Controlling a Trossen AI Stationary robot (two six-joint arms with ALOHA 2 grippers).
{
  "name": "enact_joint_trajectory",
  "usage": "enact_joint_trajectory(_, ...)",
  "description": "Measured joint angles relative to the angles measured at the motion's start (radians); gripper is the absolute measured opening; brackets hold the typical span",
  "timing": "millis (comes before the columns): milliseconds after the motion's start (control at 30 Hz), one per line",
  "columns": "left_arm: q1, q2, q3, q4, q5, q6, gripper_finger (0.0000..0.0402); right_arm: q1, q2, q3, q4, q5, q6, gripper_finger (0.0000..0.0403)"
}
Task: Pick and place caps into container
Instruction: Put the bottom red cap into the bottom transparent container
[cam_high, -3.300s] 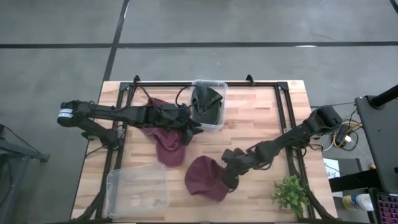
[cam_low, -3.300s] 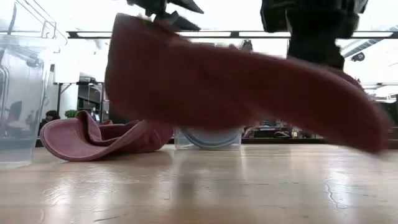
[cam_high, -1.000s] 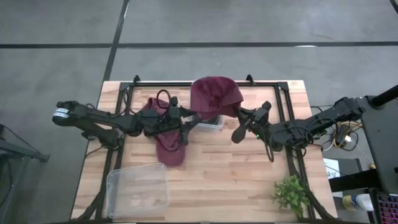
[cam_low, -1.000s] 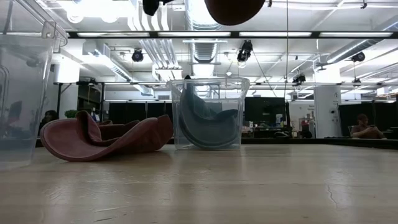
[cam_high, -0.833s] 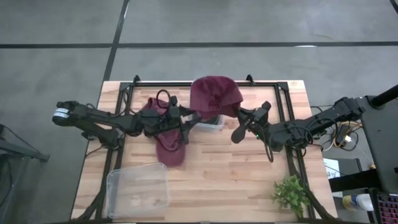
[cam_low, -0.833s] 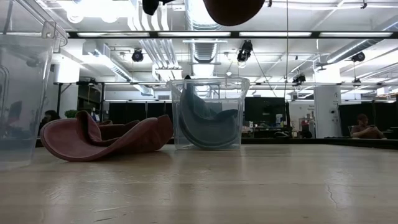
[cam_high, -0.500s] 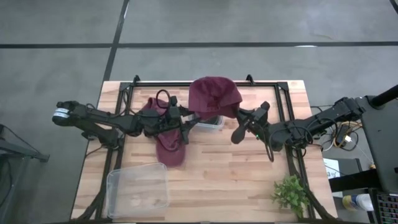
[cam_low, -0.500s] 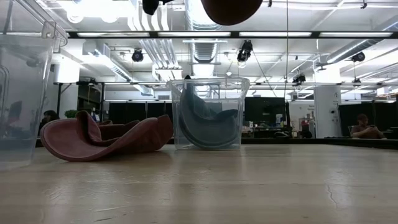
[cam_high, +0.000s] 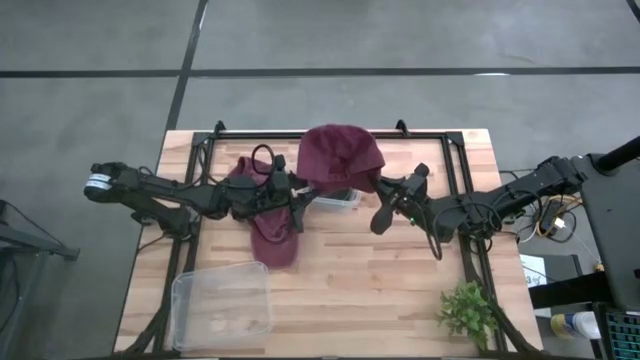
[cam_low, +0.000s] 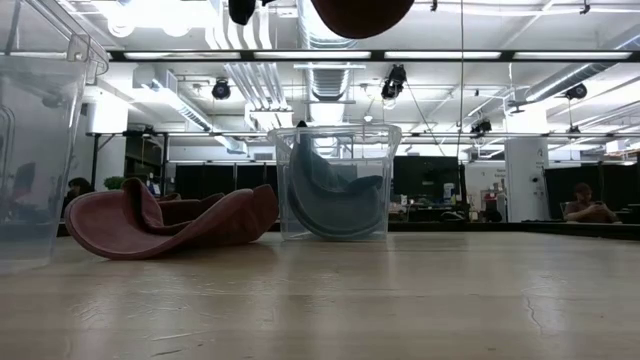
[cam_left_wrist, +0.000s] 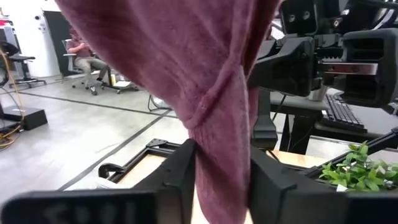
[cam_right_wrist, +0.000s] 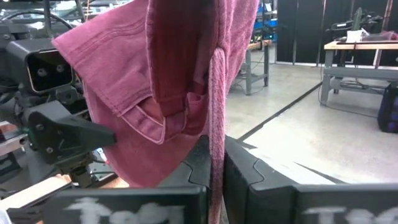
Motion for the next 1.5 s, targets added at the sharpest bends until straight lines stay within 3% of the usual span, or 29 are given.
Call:
enact_joint_trajectory(200,0.003,0.0,0.0,-0.008,-0.044,-0.002,0.0012,0.001,0.002,0.0,-0.014,-0.001,-0.002,0.0013)
enact_joint_trajectory(433,0.001,-0.033,0.025,-0.13,-0.043,-0.075,0.0007,0.001,0.003,0.0,-0.038,-0.021,-0.004,0.0023)
enact_joint_trajectory(733,0.0,-0.099,0.04,-0.3,0.052,-0.306,0.0007,0.002,-0.009,0.0,-0.114,-0.025,-0.06,0.0115)
enact_joint_trajectory(1033,-0.001,-0.181,0.034,-0.504,0.073,-0.548,0.0006,0.044,-0.014,0.0,-0.074,-0.08,-0.303,0.0193)
enact_joint_trajectory(1500,-0.134,-0.316,0.041,-0.888,0.106,-0.949,0.0005,0.06,-0.013,-0.009,-0.169,-0.084,-0.313,0.0208)
